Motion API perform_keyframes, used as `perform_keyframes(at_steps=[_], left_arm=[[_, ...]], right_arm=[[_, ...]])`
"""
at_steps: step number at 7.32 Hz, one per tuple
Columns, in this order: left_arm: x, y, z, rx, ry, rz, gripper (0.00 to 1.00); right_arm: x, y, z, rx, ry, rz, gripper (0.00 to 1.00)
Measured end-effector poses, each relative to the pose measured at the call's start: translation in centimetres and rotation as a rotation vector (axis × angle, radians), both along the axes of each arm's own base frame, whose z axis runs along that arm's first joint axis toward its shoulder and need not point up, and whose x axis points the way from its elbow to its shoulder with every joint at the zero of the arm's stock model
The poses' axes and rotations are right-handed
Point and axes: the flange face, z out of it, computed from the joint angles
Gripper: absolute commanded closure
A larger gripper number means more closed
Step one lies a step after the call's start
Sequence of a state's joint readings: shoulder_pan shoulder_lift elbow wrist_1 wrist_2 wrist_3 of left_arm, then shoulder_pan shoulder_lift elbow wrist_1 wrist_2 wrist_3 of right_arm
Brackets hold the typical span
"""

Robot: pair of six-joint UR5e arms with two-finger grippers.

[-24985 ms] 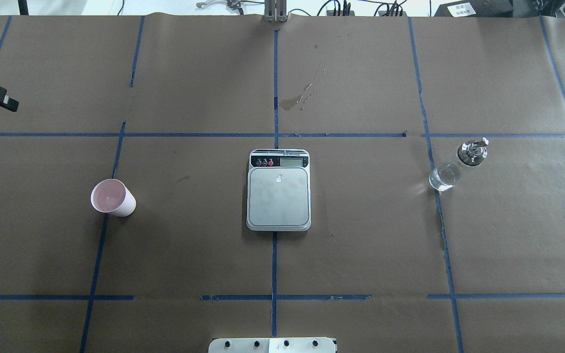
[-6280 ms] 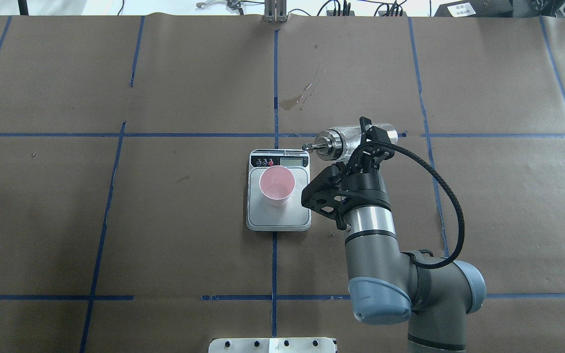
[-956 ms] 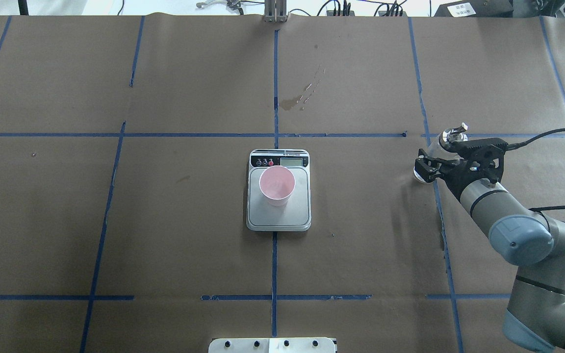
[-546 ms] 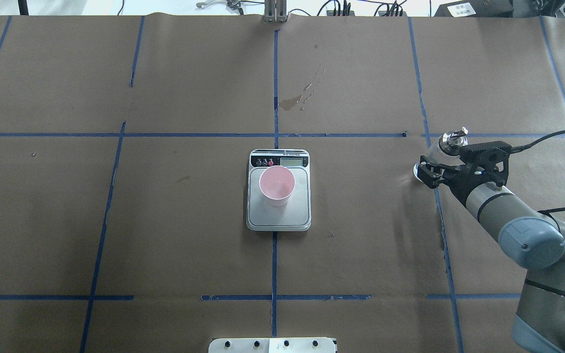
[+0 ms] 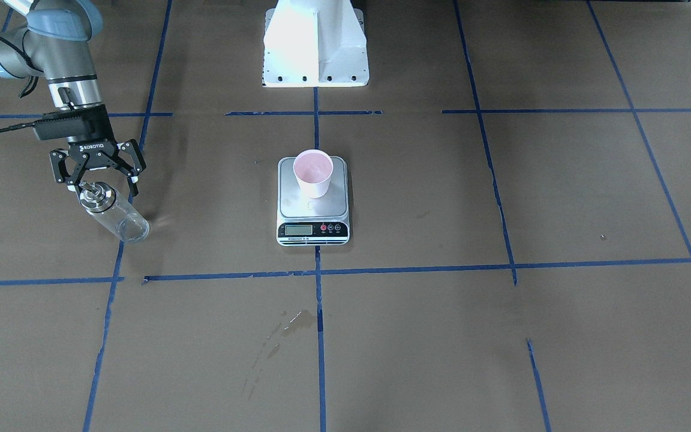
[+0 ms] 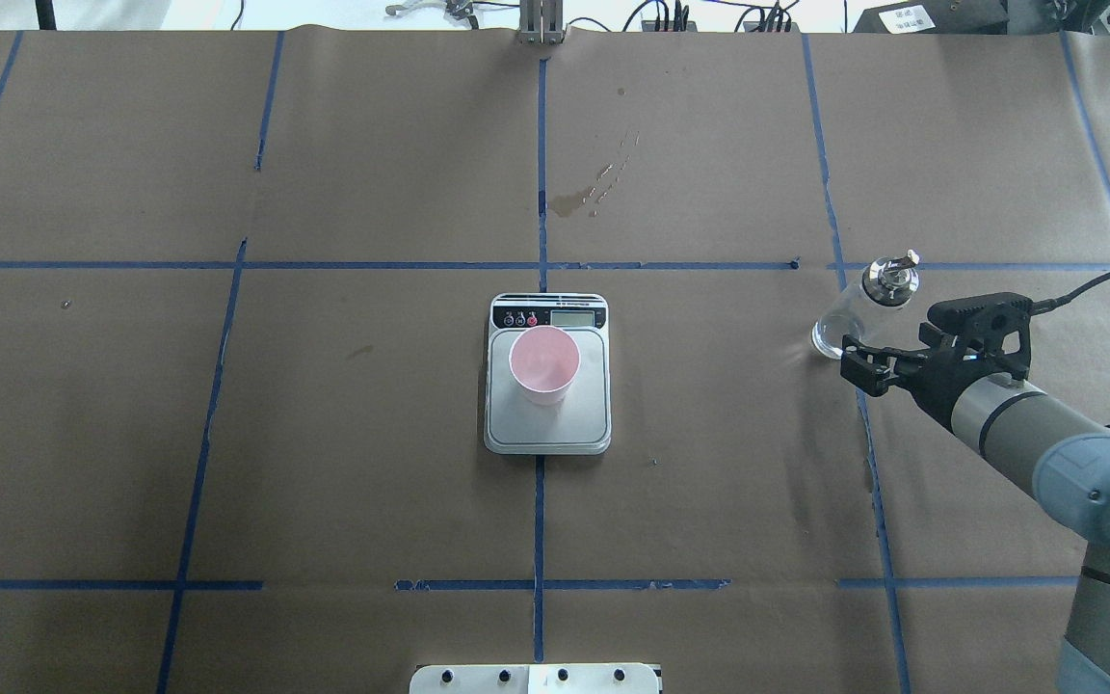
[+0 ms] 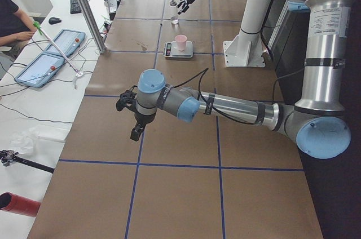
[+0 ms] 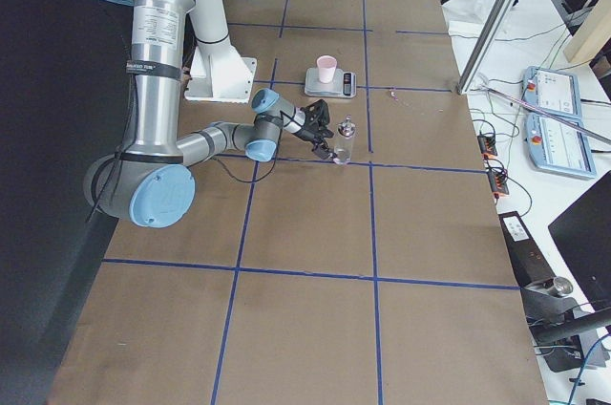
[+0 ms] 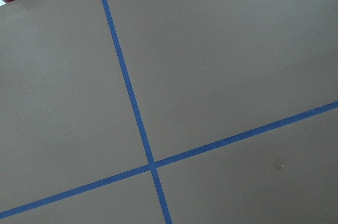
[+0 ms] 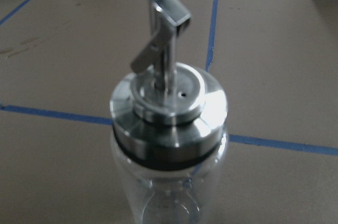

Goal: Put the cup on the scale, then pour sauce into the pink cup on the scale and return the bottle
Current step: 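Open the right gripper and withdraw it from the bottle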

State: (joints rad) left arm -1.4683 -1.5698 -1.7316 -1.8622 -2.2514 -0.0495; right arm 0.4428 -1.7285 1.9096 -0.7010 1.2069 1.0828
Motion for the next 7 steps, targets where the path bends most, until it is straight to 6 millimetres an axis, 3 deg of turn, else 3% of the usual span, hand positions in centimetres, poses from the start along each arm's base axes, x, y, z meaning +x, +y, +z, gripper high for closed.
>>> perform_keyframes(at_steps=[2, 4, 5, 7], left_arm=[[0.0, 0.0, -0.1, -0.003, 0.003, -0.004, 0.00], [0.0, 0.0, -0.3, -0.001, 0.003, -0.007, 0.00], [-0.1, 0.0, -0.5, 0.003, 0.004, -0.008, 0.00], [-0.1, 0.1, -0.7, 0.008, 0.005, -0.008, 0.00]], right_arm=[[2.8, 2.8, -1.3, -0.090, -0.004, -0.118, 0.00], [4.0, 4.9, -3.2, -0.224, -0.013, -0.231, 0.00], [5.2, 5.4, -5.0, -0.293, -0.016, -0.275, 0.00], [9.0, 4.3, -7.9, -0.413, -0.044, -0.296, 0.00]])
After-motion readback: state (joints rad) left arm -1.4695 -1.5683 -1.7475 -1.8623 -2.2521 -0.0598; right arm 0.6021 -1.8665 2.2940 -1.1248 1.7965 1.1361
